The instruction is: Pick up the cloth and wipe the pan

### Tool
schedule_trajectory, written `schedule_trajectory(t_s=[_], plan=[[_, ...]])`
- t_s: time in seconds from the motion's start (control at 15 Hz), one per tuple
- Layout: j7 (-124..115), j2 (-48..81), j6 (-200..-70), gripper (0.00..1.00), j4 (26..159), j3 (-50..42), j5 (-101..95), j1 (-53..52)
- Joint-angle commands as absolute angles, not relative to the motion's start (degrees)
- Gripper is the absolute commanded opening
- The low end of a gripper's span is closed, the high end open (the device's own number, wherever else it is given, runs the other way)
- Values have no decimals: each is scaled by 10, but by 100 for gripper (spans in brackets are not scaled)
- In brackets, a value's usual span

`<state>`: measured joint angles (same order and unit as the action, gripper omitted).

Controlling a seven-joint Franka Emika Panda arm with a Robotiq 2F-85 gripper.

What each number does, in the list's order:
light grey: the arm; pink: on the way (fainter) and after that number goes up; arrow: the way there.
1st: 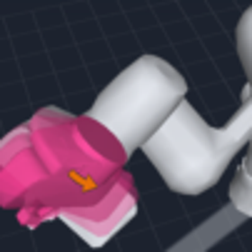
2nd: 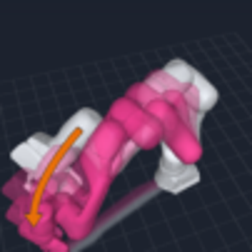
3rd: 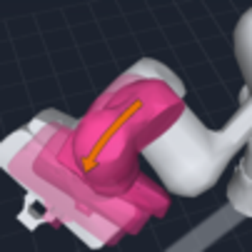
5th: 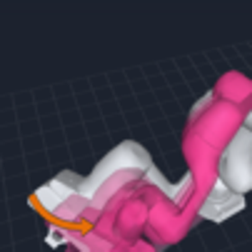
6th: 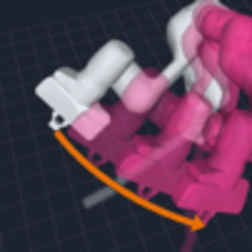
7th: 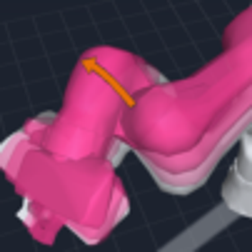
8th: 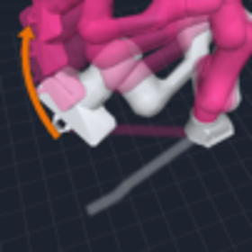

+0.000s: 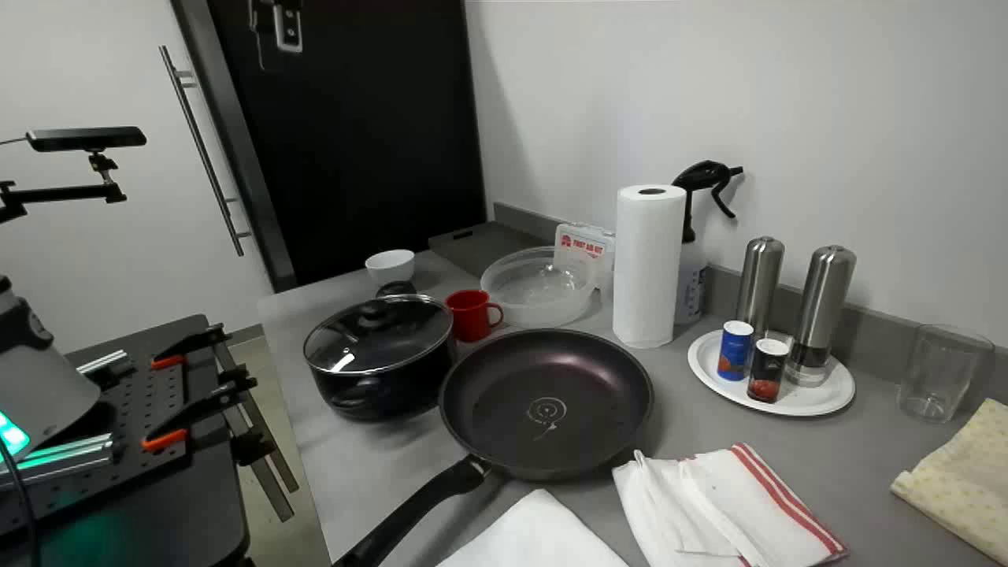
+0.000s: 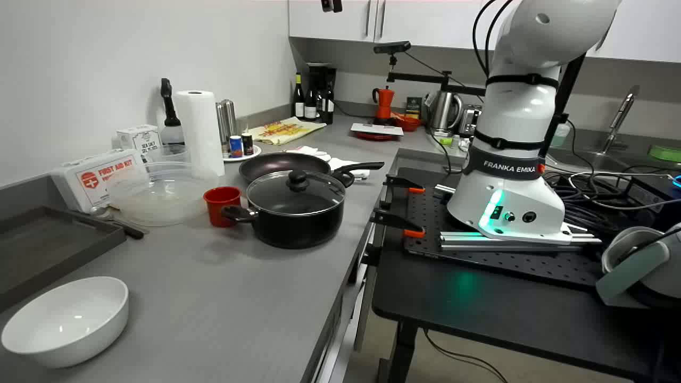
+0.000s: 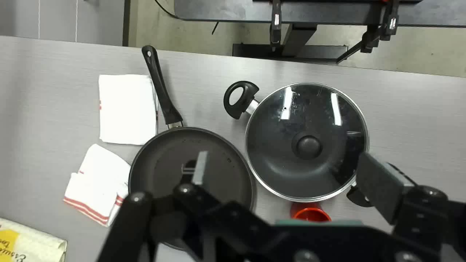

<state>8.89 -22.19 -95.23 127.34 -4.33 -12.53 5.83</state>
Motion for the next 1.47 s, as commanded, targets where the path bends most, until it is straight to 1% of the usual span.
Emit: schedule_trajectory(t_s=[0.0, 1.07, 1.4], plan=[[87, -222, -951, 100, 1272, -49, -127, 52], [89, -221, -952, 100, 1272, -50, -126, 51], [103, -190, -1007, 100, 1268, -70, -123, 57]])
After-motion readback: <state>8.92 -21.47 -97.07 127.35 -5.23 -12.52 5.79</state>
